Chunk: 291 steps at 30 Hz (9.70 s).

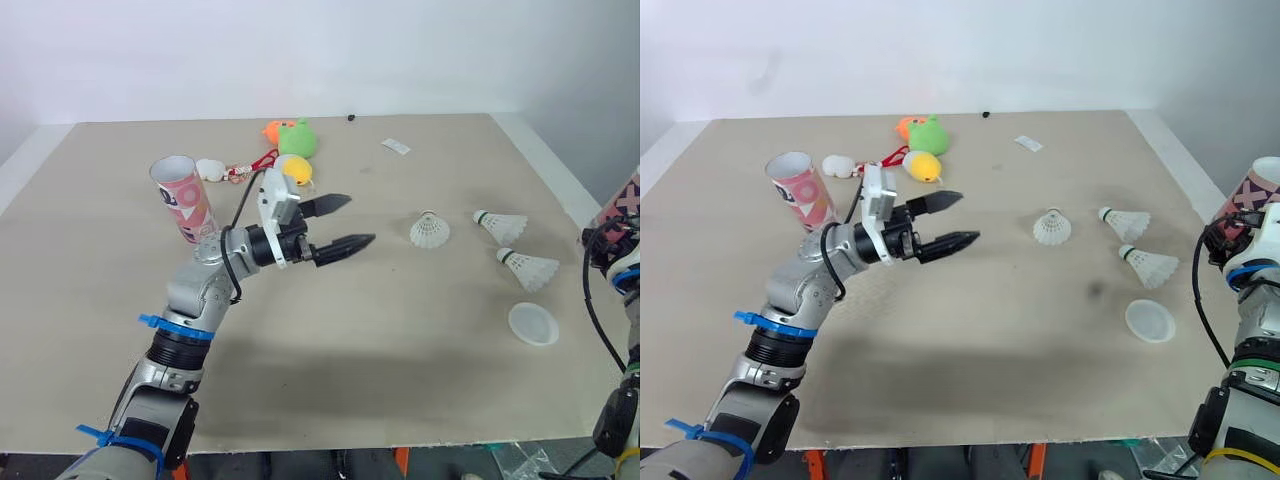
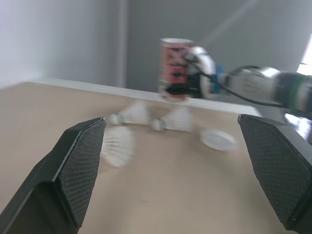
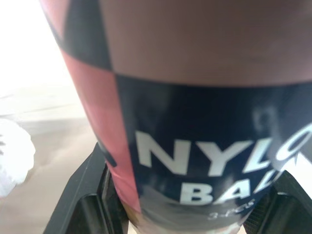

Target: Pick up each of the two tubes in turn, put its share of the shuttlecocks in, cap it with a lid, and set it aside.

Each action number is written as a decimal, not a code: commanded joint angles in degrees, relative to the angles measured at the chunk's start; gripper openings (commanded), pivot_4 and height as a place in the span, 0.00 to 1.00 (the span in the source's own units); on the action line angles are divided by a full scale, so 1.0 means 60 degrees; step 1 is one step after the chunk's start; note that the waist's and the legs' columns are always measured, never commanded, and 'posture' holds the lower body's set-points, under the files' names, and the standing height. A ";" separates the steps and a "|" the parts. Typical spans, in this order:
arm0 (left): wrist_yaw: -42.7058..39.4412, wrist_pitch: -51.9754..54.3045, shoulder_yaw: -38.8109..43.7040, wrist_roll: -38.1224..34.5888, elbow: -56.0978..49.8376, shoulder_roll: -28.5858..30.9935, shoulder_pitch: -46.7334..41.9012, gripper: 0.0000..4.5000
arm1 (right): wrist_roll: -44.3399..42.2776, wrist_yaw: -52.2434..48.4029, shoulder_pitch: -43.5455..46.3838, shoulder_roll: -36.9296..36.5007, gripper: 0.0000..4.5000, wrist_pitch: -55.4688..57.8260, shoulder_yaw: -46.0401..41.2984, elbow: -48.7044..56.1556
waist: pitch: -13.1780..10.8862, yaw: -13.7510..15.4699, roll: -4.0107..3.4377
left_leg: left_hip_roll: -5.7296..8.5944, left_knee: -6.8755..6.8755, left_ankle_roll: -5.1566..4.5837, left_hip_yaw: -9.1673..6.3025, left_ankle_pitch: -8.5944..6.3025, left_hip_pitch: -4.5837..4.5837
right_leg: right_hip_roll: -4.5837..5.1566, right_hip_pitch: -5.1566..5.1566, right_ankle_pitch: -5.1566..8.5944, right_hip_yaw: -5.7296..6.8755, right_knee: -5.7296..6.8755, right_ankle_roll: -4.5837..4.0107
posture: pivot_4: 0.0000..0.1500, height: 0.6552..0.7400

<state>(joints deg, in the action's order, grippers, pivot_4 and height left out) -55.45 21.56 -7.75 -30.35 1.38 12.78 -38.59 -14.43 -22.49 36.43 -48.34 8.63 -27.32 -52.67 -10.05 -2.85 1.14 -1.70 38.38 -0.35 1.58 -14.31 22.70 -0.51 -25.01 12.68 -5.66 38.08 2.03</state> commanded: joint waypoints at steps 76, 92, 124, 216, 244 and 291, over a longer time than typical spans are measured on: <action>0.5024 -0.0473 0.4906 0.0675 -0.3378 0.1314 0.6531 1.00 | -0.3378 -0.3349 -0.1793 0.2243 0.99 0.4342 0.3816 1.1065 | -0.0032 -0.0073 0.0151 | 0.0009 0.0021 0.0003 0.0018 0.0001 0.0022 | 0.0018 -0.0014 -0.0024 -0.0102 -0.0014 0.0069 | 1.00 0.91; 0.4817 -0.1281 0.3766 0.2192 0.1055 0.2222 0.3172 1.00 | -0.2727 -0.2564 -0.2366 0.3139 0.99 0.3743 0.3897 1.1825 | -0.0029 0.0051 0.0156 | 0.0018 0.0024 0.0011 -0.0003 -0.0003 0.0076 | 0.0025 -0.0040 -0.0040 -0.0049 -0.0015 0.0026 | 1.00 0.91; 0.4014 -0.3747 0.2941 0.3357 0.7462 0.2226 -0.1308 0.71 | -0.3539 -0.2220 -0.3122 0.2990 1.00 0.4340 0.3644 1.3527 | -0.0026 0.0051 0.0163 | 0.0030 0.0035 0.0012 -0.0019 -0.0004 0.0099 | 0.0018 -0.0044 -0.0057 -0.0031 -0.0015 0.0005 | 1.00 0.91; -0.4766 -0.1407 -0.1186 0.4012 0.0207 0.6324 0.1294 0.68 | -0.1288 -0.3815 -0.0518 0.2912 0.01 0.2668 0.5036 1.1559 | -0.0007 0.0009 0.0109 | 0.0005 0.0027 -0.0019 -0.0002 0.0005 0.0054 | -0.0016 -0.0038 -0.0017 -0.0049 0.0006 0.0028 | 1.00 0.91; -0.4941 -0.1197 -0.1157 0.3891 0.0362 0.6095 0.1222 0.68 | -0.0345 -0.9383 0.3875 0.3598 0.32 0.1463 0.8236 0.8799 | 0.0006 0.0043 0.0099 | -0.0003 0.0036 -0.0043 -0.0006 0.0008 0.0047 | -0.0007 -0.0035 -0.0038 -0.0018 0.0022 -0.0053 | 1.00 0.91; -0.5147 -0.1101 -0.1637 0.4084 0.0694 0.5307 0.0915 0.68 | -0.1164 -0.5844 -0.5631 -0.0977 0.72 0.2966 -0.0808 0.7142 | 0.0082 0.0159 -0.0022 | 0.0181 0.0039 -0.0082 0.0002 -0.0016 -0.0094 | 0.0168 0.0188 0.0073 -0.0108 -0.0024 0.0201 | 1.00 0.91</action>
<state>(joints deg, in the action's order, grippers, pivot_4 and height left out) -86.11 14.35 -14.82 -6.65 5.27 45.51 -34.28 -21.06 -58.18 1.32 -53.70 27.47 -31.92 -9.42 -9.56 -1.90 1.01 -0.61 38.61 -0.84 1.59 -14.40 22.14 0.50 -23.88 13.12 -6.31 37.93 3.22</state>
